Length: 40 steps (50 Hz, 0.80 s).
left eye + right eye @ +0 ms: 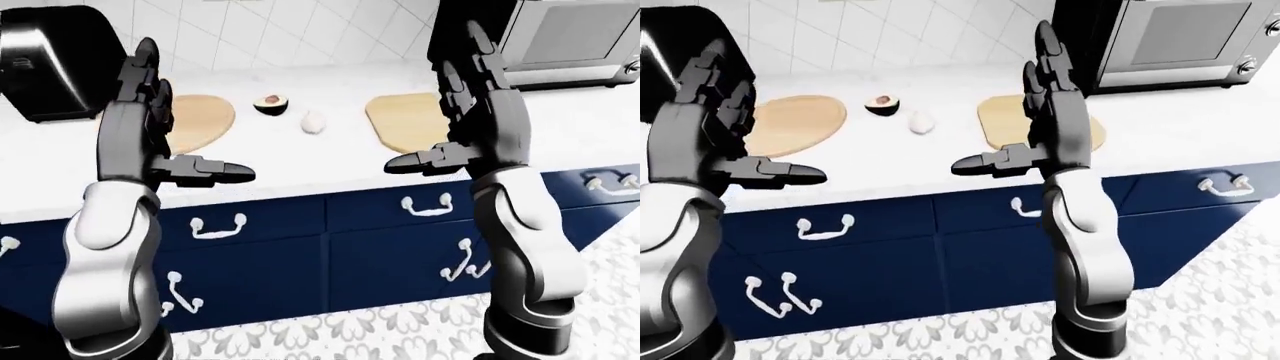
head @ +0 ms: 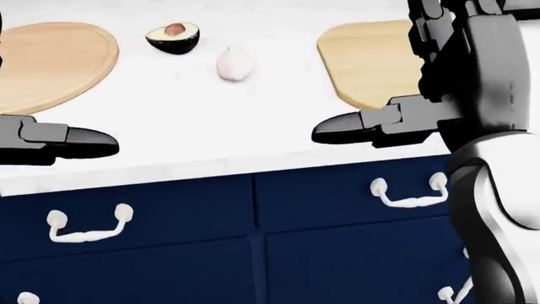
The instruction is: Place the avocado and the garlic on separate cutting boards.
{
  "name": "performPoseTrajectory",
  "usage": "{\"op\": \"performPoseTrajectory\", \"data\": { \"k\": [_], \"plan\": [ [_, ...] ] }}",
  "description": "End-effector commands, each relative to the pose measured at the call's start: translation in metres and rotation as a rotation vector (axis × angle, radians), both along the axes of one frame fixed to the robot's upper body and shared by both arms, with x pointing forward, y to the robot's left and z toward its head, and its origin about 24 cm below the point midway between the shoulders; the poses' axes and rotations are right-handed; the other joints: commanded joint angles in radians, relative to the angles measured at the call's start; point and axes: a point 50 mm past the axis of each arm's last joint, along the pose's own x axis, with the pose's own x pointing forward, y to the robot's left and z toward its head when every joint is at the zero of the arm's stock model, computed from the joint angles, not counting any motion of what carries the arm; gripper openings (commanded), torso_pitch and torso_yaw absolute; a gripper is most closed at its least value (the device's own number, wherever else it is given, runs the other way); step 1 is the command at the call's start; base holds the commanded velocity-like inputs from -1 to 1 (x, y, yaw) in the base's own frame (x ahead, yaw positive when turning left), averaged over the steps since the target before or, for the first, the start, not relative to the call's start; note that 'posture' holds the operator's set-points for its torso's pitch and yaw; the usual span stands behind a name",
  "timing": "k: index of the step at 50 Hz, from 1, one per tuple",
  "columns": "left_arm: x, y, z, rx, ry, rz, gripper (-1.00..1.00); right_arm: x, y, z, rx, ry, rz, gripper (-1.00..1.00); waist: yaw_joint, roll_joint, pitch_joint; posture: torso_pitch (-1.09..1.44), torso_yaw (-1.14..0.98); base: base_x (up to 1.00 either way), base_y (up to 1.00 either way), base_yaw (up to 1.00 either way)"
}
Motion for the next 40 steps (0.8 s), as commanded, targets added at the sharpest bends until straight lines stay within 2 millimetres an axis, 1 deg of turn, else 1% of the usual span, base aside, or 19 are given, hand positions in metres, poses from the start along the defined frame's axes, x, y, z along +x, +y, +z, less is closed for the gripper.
{"op": "performPoseTrajectory", "data": {
  "k": [1,3,5,6,8,11,16,18,19,20,21,23,29,31,32,33,34,37,40],
  "plan": [
    [-0.0019,-0.0031,0.0085,0.012,-0.051,-0.013,1.0,-0.0047,-0.0027,0.0136,0.007,-0.076,-0.012,1.0,-0.004,-0.001,-0.024,0.0,0.0,0.28,0.0,0.0],
    [-0.0022,-0.0033,0.0082,0.01,-0.052,-0.013,1.0,-0.0052,-0.0014,0.0123,-0.019,-0.079,-0.015,1.0,-0.004,0.002,-0.03,0.0,0.0,0.27,0.02,0.0],
    [-0.0017,-0.0035,0.0073,0.009,-0.05,-0.014,1.0,-0.0053,-0.0014,0.012,-0.011,-0.079,-0.012,1.0,0.004,-0.038,-0.027,0.0,0.0,0.3,0.09,0.0],
    [-0.0014,-0.0038,0.007,0.009,-0.05,-0.016,1.0,-0.0049,-0.0012,0.012,-0.01,-0.078,-0.012,1.0,0.0,-0.014,-0.028,0.0,0.0,0.31,0.09,0.0],
    [-0.0009,-0.0042,0.0059,0.01,-0.05,-0.016,1.0,-0.0048,-0.0006,0.0114,-0.02,-0.079,-0.014,1.0,0.002,-0.044,-0.01,0.0,0.0,0.35,0.09,0.0],
    [-0.0005,-0.0041,0.0049,0.01,-0.049,-0.015,1.0,-0.0047,-0.0015,0.0113,-0.009,-0.073,-0.014,1.0,-0.009,-0.037,-0.02,0.0,0.0,0.38,0.09,0.0],
    [-0.0016,-0.0028,0.0051,0.013,-0.052,-0.009,1.0,-0.0059,-0.0007,0.0131,-0.01,-0.081,-0.01,1.0,-0.02,-0.008,-0.018,0.0,0.0,0.19,0.06,0.0],
    [-0.0019,-0.0028,0.0044,0.015,-0.05,-0.009,1.0,-0.0059,-0.001,0.0133,-0.014,-0.085,-0.014,1.0,-0.02,0.04,-0.028,0.0,0.0,0.0,0.02,0.0],
    [-0.0019,-0.0029,0.0041,0.015,-0.05,-0.01,1.0,-0.0057,-0.0009,0.0129,-0.017,-0.083,-0.016,1.0,-0.021,0.083,-0.056,0.0,0.0,0.0,0.36,0.0],
    [-0.0016,-0.0027,0.0041,0.015,-0.05,-0.009,1.0,-0.0059,-0.0004,0.0129,-0.02,-0.084,-0.014,1.0,-0.003,0.037,-0.031,0.0,0.0,0.0,0.58,0.0],
    [-0.0015,-0.0025,0.0041,0.015,-0.049,-0.007,1.0,-0.0057,-0.0007,0.0129,-0.019,-0.083,-0.014,1.0,0.004,0.037,-0.011,0.0,0.0,0.0,0.57,0.0],
    [-0.0017,-0.0021,0.0043,0.015,-0.051,-0.006,1.0,-0.0065,-0.0009,0.0137,-0.019,-0.089,-0.015,1.0,0.01,0.031,-0.031,0.0,0.0,0.0,0.29,0.0],
    [-0.0029,-0.0011,0.0042,0.015,-0.052,-0.002,1.0,-0.0071,0.0005,0.0138,-0.024,-0.093,-0.011,1.0,0.007,0.023,0.002,0.0,0.0,0.0,0.0,0.0],
    [-0.0028,-0.0011,0.0039,0.015,-0.051,-0.003,1.0,-0.0067,0.0004,0.0132,-0.027,-0.095,-0.013,1.0,0.014,-0.007,-0.006,0.0,0.0,0.0,0.0,0.0],
    [-0.003,-0.0009,0.0039,0.014,-0.051,-0.003,1.0,-0.0065,0.0005,0.0133,-0.026,-0.095,-0.012,1.0,0.011,-0.034,-0.036,0.0,0.0,0.0,0.08,0.0],
    [-0.0029,-0.0009,0.0037,0.014,-0.051,-0.002,1.0,-0.0065,0.0007,0.0135,-0.027,-0.096,-0.012,1.0,0.005,-0.032,-0.045,0.0,0.0,0.0,0.09,0.0],
    [-0.0027,-0.0011,0.0034,0.015,-0.05,-0.003,1.0,-0.0063,0.0006,0.0133,-0.025,-0.095,-0.011,1.0,-0.006,-0.017,-0.035,0.0,0.0,0.0,0.09,0.0],
    [-0.0031,-0.0006,0.0037,0.015,-0.052,-0.002,1.0,-0.0062,0.0001,0.0135,-0.017,-0.096,-0.009,1.0,-0.009,-0.013,-0.049,0.0,0.0,0.0,0.09,0.0],
    [-0.0034,-0.0007,0.0039,0.015,-0.052,-0.002,1.0,-0.0064,0.0011,0.0135,-0.02,-0.097,-0.006,1.0,-0.011,0.021,-0.038,0.0,0.0,0.0,0.09,0.0]
  ]
}}
